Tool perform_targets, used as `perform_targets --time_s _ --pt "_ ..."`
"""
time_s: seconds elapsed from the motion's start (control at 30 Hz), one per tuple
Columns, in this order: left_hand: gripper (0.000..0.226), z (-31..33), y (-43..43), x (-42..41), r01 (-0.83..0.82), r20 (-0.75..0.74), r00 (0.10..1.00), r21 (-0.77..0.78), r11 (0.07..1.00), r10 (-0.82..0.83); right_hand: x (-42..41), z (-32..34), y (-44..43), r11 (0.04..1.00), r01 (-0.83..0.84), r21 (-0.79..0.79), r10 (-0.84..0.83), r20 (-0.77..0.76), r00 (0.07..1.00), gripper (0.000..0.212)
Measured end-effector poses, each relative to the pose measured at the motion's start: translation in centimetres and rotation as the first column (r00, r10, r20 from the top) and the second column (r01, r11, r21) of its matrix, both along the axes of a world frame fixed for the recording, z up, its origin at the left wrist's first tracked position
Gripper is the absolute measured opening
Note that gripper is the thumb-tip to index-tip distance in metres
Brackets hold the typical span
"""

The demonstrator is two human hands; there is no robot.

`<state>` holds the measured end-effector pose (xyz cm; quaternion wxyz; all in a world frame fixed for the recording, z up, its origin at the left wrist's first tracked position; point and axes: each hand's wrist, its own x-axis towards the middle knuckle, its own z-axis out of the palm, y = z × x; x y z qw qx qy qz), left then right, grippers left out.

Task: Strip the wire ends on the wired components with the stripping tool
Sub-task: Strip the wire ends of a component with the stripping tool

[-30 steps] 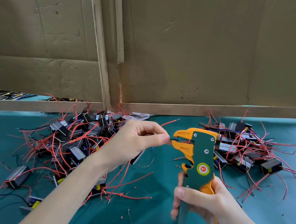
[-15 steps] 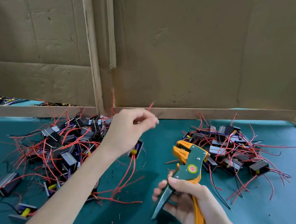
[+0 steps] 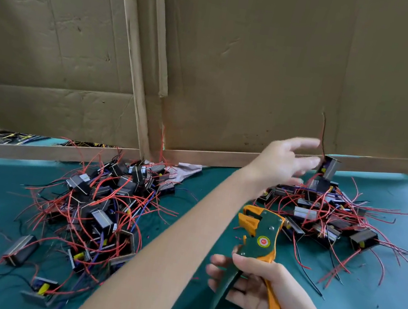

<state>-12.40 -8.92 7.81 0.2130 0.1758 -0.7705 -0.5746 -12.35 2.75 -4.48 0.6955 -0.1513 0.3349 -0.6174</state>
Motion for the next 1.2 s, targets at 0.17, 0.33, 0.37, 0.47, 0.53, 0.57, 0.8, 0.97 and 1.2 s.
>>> perform_targets --time_s 0.17,0.33,0.37,0.47,0.53,0.57,0.8,0.97,1.2 --pt "0.017 -2.5 -5.7 7.2 -0.373 0.016 0.913 -0.373 0.85 0.408 0.2 0.1 0.0 1.0 0.011 0.004 -0.011 -0.024 1.0 0.046" --pt "0.028 -4.1 -11.5 14.6 -0.303 0.288 0.713 -0.696 0.651 0.64 0.1 0.1 0.0 1.0 0.006 -0.009 -0.006 -0.041 0.999 0.03" --pt "0.032 -4.7 -12.1 15.5 -0.216 0.359 0.646 -0.761 0.612 0.674 0.1 0.0 0.0 1.0 0.009 -0.004 -0.01 -0.045 0.999 0.032" --pt "0.029 -6.2 -13.3 16.8 0.066 0.437 0.522 -0.877 0.476 0.732 0.2 0.1 0.0 1.0 0.016 0.008 -0.015 -0.062 0.998 0.039" --pt "0.028 -6.6 -13.7 16.6 0.13 0.454 0.501 -0.881 0.455 0.736 0.3 0.1 -0.1 1.0 0.014 0.004 -0.013 -0.073 0.997 0.039" --pt "0.027 -6.6 -13.8 16.4 0.139 0.445 0.489 -0.889 0.436 0.751 0.2 0.1 -0.1 1.0 0.015 0.004 -0.014 -0.079 0.997 0.039" --pt "0.053 -7.6 -13.1 14.8 0.027 0.344 0.401 -0.931 0.364 0.849 0.1 0.0 -0.2 1.0 0.016 0.008 -0.015 -0.084 0.996 0.025" --pt "0.048 -8.0 -11.4 14.3 -0.183 0.301 0.493 -0.882 0.435 0.816 0.2 0.1 -0.2 1.0 0.015 0.011 -0.014 -0.097 0.995 0.017" --pt "0.012 -4.7 -7.6 15.4 -0.581 -0.001 0.794 -0.297 0.758 0.608 0.0 0.4 -0.1 0.999 0.043 -0.02 -0.046 -0.17 0.984 0.014"
